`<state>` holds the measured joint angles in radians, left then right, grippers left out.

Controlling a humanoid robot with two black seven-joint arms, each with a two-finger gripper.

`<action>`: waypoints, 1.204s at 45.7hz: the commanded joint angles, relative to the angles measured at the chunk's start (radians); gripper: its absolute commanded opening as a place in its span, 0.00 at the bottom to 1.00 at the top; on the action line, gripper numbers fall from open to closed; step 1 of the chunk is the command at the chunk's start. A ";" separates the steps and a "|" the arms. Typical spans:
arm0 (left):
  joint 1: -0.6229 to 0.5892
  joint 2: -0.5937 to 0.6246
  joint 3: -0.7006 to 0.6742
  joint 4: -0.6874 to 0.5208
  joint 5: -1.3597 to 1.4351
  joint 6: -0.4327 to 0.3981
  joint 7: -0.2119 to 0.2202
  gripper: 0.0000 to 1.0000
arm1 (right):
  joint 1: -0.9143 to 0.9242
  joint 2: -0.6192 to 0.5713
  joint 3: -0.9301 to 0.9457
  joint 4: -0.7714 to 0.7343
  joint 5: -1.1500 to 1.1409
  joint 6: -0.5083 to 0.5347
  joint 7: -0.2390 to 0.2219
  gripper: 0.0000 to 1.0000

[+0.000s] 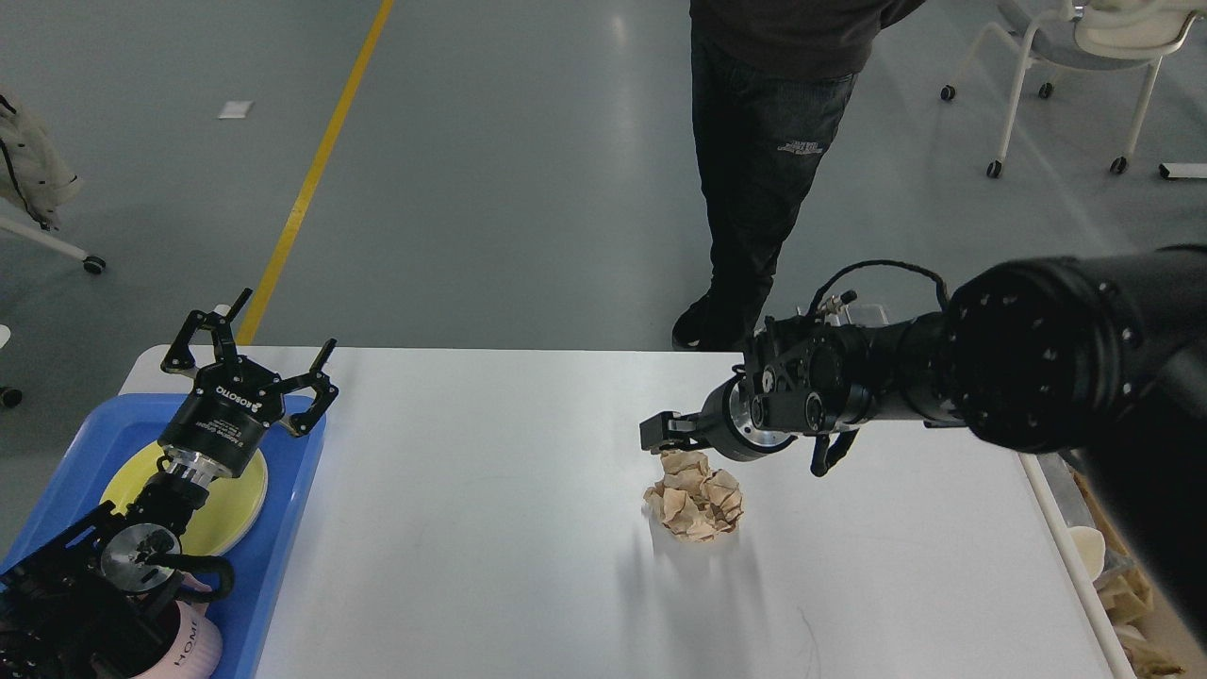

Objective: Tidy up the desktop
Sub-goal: 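Reach the right gripper to the last crumpled brown paper and grasp it, then lift the crumpled brown paper and drop it into the bin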

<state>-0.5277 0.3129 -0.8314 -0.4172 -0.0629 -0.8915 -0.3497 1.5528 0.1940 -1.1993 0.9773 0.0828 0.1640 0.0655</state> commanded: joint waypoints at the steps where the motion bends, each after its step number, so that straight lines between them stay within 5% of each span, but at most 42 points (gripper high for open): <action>1: 0.000 -0.001 0.001 0.000 0.000 0.000 0.000 1.00 | -0.071 0.010 -0.014 -0.041 0.002 -0.015 -0.004 1.00; 22: 0.000 0.000 0.000 0.000 0.000 0.000 0.000 1.00 | -0.211 0.019 0.007 -0.106 0.005 -0.162 -0.006 1.00; 38: 0.000 -0.001 0.000 0.000 0.000 0.000 0.000 1.00 | -0.249 0.018 0.012 -0.107 0.005 -0.192 -0.004 0.64; 44: 0.000 -0.001 0.000 0.000 0.000 0.000 0.000 1.00 | -0.264 0.016 0.017 -0.117 0.005 -0.202 -0.004 0.26; 46: 0.000 0.000 0.000 0.000 0.000 0.000 0.000 1.00 | -0.266 0.015 0.020 -0.121 0.005 -0.202 -0.004 0.00; 55: 0.000 0.000 0.000 0.000 0.000 0.000 0.000 1.00 | -0.244 0.022 0.032 -0.101 0.005 -0.182 -0.006 0.00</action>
<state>-0.5277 0.3122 -0.8313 -0.4172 -0.0629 -0.8911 -0.3497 1.2864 0.2120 -1.1763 0.8571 0.0876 -0.0379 0.0611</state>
